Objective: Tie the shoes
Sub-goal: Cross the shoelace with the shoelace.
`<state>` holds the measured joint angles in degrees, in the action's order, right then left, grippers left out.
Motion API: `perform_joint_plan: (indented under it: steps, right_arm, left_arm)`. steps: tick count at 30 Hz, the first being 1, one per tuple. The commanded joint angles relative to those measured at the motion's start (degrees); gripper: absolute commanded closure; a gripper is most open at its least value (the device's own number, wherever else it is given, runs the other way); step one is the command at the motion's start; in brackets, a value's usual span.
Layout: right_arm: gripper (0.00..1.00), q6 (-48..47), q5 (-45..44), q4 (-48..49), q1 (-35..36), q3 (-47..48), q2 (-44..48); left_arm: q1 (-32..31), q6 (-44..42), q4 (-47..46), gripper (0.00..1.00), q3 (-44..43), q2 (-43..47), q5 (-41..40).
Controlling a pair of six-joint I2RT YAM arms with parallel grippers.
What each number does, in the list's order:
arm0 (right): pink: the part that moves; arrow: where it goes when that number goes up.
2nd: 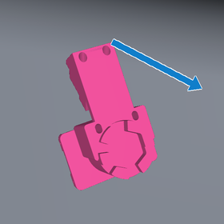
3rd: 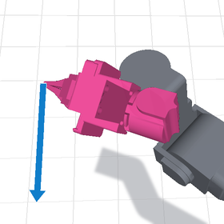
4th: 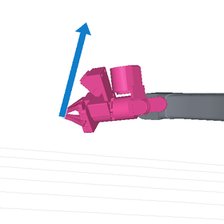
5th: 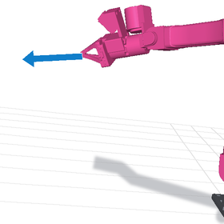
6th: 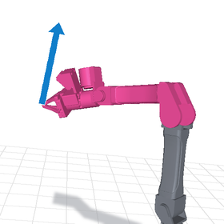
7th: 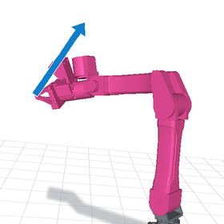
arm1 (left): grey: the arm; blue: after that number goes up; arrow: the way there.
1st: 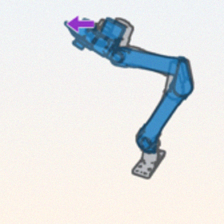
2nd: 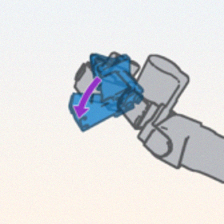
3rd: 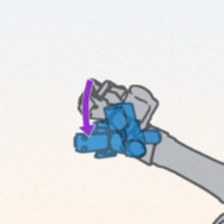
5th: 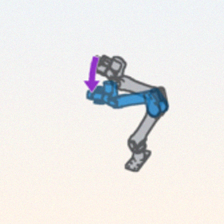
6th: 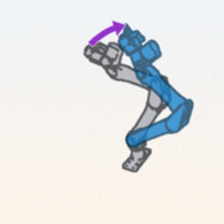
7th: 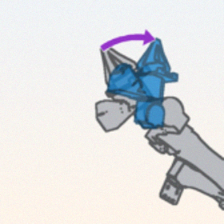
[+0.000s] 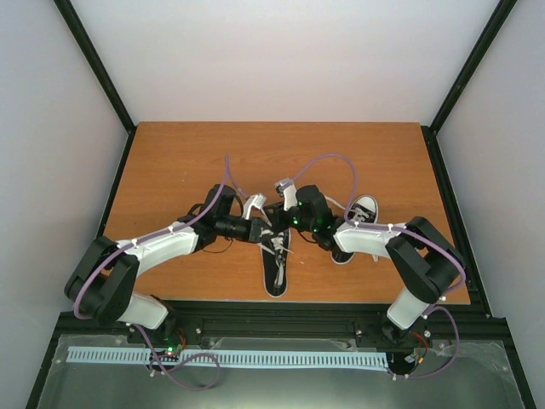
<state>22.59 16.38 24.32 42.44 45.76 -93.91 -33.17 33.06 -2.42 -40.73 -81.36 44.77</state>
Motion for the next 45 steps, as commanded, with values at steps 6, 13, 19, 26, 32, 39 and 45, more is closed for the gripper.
perform_joint_plan:
  steps: [6, 13, 19, 26, 32, 39, 45]
  right_arm:
    - [0.9, 5.7, 11.5, 3.0, -0.4, -2.6, -4.0]
    - [0.58, 5.0, 8.6, -0.4, -3.5, -6.5, 1.6]
    - [0.42, 1.8, 6.3, -6.7, -5.4, -9.4, 7.6]
    - [0.34, 1.0, 5.0, -10.3, -9.5, -12.7, 12.8]
    - [0.31, 1.1, 3.7, -12.7, -13.0, -9.6, 10.5]
    - [0.28, 2.0, 3.6, -15.5, -19.1, -4.5, 4.8]
    - [0.13, -3.0, 8.7, -9.6, -19.4, -11.5, 14.6]
  left_arm:
    - [-0.2, -0.8, -2.4, 0.99, 0.2, 1.2, 1.5]
    - [-0.2, -0.6, -2.4, 0.99, 0.5, 1.9, 0.5]
    - [-0.2, 0.4, -3.1, 0.99, 1.0, 2.9, -1.0]
    - [-0.1, 1.3, -4.0, 0.99, 2.3, 4.3, -1.5]
    - [-0.1, 1.6, -4.0, 0.99, 3.0, 4.9, -1.7]
    - [-0.1, 2.0, -3.9, 0.99, 3.4, 5.6, -2.3]
    - [-0.1, 3.8, -3.3, 0.99, 2.8, 5.3, -4.0]
